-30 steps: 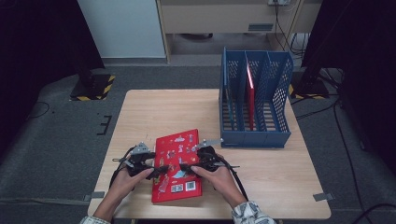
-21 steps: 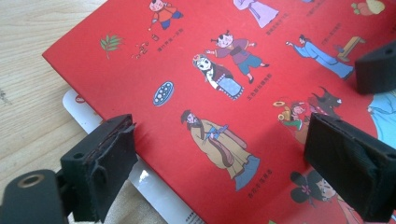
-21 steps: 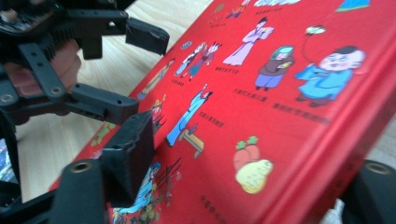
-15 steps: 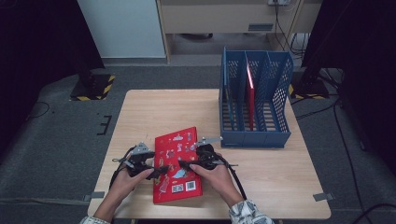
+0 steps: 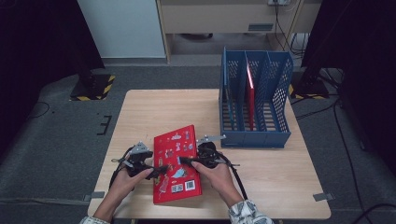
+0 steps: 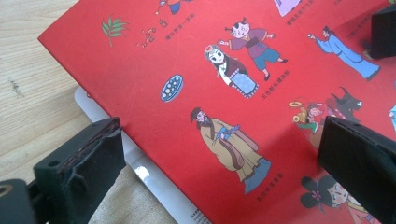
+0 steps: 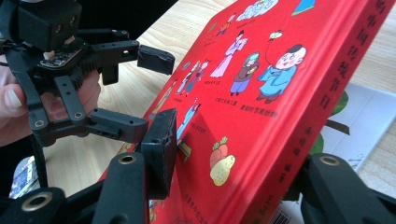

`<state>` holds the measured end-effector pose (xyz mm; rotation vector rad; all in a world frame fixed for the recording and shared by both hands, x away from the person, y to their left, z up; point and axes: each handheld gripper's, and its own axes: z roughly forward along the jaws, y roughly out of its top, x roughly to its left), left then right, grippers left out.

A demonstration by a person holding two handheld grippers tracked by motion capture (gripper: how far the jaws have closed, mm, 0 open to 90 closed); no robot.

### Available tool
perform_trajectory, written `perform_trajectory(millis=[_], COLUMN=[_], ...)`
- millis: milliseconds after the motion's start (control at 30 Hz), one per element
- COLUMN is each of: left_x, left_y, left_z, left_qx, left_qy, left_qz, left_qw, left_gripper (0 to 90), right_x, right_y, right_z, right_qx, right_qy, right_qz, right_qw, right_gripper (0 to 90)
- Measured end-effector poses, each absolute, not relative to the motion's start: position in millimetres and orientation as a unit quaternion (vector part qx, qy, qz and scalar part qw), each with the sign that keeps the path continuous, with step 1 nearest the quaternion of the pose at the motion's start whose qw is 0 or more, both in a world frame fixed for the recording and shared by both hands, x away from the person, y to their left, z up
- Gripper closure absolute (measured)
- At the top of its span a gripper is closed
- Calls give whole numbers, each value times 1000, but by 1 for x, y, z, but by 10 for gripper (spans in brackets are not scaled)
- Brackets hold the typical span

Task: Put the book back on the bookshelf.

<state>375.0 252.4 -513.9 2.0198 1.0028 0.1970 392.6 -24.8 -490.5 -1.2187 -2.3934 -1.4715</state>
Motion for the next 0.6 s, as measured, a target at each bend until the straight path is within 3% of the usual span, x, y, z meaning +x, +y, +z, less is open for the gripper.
perform_trajectory(millis=[600], left_x=[376], left_y=[260], left_z=[-516], left_qx=[798], left_qy=[415], left_qz=[51], left_qw=[435], left_gripper=[0], right_x=[392], right_y=[-29], right_z=[-486], right_qx=[-390], right_qy=[-773], right_qz=[-499], right_qw=[37], right_gripper=[558])
